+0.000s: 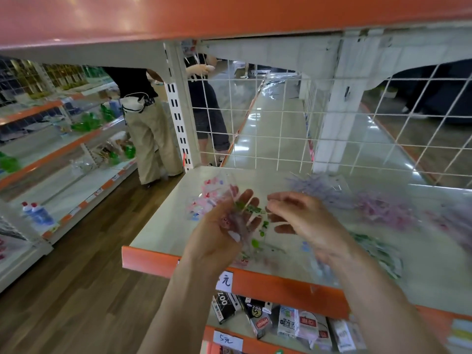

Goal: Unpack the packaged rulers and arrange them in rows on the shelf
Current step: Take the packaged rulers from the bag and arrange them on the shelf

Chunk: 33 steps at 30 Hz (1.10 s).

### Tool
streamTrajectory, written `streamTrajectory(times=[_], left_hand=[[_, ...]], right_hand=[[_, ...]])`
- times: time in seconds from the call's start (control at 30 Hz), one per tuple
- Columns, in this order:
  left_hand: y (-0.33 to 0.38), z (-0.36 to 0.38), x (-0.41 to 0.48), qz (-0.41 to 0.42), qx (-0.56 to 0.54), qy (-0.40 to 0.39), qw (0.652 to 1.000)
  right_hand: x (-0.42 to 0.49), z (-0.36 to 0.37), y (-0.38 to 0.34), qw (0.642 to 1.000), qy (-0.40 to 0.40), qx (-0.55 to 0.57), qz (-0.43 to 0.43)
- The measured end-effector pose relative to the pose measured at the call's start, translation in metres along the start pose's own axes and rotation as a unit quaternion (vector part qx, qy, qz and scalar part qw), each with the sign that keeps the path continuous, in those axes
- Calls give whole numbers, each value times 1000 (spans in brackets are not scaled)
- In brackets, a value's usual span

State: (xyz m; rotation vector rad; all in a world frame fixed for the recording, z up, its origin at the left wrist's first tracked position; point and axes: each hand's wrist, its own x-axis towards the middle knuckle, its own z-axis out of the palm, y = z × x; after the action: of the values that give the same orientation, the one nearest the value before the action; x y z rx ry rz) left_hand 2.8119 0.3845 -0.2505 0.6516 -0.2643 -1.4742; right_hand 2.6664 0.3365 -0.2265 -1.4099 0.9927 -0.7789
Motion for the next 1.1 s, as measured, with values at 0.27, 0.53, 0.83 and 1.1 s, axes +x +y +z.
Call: streamTrajectory(times=[0.27, 0.53, 0.83, 1.1], left_hand=[[-25, 15, 13, -67, 6, -33, 997], [-47, 26, 20, -89, 63, 7, 994], [-69, 48, 21, -99, 160, -10, 982], [-72, 60, 12, -57, 255, -18, 965]], right_hand=[[-15, -34, 9, 995, 91, 20, -32], [-28, -118, 31, 959, 260, -109, -18], [-32, -151, 57, 914, 276, -295, 38], [-36, -103, 21, 986, 146, -75, 12]])
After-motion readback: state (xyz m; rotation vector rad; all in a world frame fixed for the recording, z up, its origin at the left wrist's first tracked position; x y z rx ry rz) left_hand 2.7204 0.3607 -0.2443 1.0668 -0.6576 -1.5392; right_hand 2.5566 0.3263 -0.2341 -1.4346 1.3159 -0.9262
